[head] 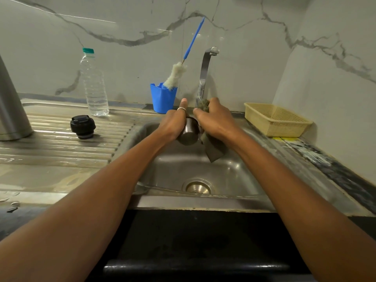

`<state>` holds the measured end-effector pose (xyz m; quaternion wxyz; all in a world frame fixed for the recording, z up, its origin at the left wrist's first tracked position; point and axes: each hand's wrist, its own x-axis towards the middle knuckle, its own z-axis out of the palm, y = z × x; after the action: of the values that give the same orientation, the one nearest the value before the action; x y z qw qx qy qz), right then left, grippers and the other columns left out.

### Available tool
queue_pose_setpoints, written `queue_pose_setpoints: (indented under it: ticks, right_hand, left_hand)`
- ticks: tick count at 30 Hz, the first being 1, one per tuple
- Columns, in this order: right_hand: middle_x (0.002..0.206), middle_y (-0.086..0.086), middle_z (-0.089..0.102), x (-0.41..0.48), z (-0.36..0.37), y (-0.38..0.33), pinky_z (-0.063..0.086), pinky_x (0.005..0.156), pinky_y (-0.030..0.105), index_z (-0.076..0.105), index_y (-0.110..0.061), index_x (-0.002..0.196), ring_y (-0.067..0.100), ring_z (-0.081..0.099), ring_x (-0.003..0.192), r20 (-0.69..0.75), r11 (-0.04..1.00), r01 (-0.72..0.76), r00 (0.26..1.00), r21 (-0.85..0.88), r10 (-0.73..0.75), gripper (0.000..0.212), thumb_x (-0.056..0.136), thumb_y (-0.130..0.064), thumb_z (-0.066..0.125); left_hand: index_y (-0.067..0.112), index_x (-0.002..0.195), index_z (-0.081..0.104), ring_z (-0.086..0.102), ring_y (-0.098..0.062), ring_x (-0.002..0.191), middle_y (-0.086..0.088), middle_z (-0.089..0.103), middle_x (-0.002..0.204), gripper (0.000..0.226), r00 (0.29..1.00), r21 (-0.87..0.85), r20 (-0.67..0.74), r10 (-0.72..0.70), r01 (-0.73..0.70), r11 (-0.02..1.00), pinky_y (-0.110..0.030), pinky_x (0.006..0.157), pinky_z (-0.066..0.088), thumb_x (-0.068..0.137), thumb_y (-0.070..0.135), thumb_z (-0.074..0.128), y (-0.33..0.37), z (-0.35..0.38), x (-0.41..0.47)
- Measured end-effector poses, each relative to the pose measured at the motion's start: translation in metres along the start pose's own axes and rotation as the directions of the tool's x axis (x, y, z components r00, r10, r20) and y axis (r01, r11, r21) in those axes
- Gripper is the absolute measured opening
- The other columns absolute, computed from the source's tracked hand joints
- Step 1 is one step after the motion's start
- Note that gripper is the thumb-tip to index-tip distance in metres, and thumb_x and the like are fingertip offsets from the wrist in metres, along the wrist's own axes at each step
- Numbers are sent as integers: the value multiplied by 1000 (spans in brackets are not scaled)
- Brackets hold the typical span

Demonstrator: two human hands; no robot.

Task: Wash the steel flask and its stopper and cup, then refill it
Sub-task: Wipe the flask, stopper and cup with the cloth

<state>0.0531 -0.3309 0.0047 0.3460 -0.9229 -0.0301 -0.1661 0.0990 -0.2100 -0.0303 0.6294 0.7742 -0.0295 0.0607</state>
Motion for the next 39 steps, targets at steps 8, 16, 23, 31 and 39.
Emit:
queue_pose_setpoints:
  ticks: [8,16,23,31,39]
  right_hand:
    - [86,5,73,-4,13,6,52,73,36,67,-12,97,23,69,82,179,998,70,981,6,-70,46,100,-54,49]
    - [78,2,72,-2,14,13,56,75,37,73,-9,92,14,65,69,214,982,-44,977,184,3,44,98,-51,60]
    - [93,6,76,8,10,16,61,85,49,67,-15,90,25,74,87,74,847,-239,970,474,232,29,95,-44,62]
    - [83,7,74,0,8,7,64,69,46,67,-13,104,19,70,65,142,816,-199,979,543,144,31,97,-43,61]
    - [68,9,67,-11,2,-8,55,61,35,66,-10,79,23,61,63,277,707,-221,960,672,37,44,102,-40,45]
  left_hand:
    - [12,102,62,64,-29,109,-15,67,115,55,998,9,-56,-12,12,1000,-46,104,48,105,58,33,-5,-4,5]
    - [13,98,66,64,-23,98,-3,65,91,47,993,41,-112,49,-45,998,-37,90,52,109,47,36,-7,-5,4]
    - [19,120,48,59,-12,96,-2,58,114,43,977,106,12,211,-211,972,-39,71,59,106,56,31,-7,15,-12]
    - [16,112,45,62,-16,84,4,58,93,39,963,133,-81,257,-245,960,-43,74,56,107,52,32,-11,12,-7]
    - [10,114,60,65,-19,73,-7,66,87,57,990,-113,-140,-11,-5,994,-44,78,60,109,50,20,-10,2,2]
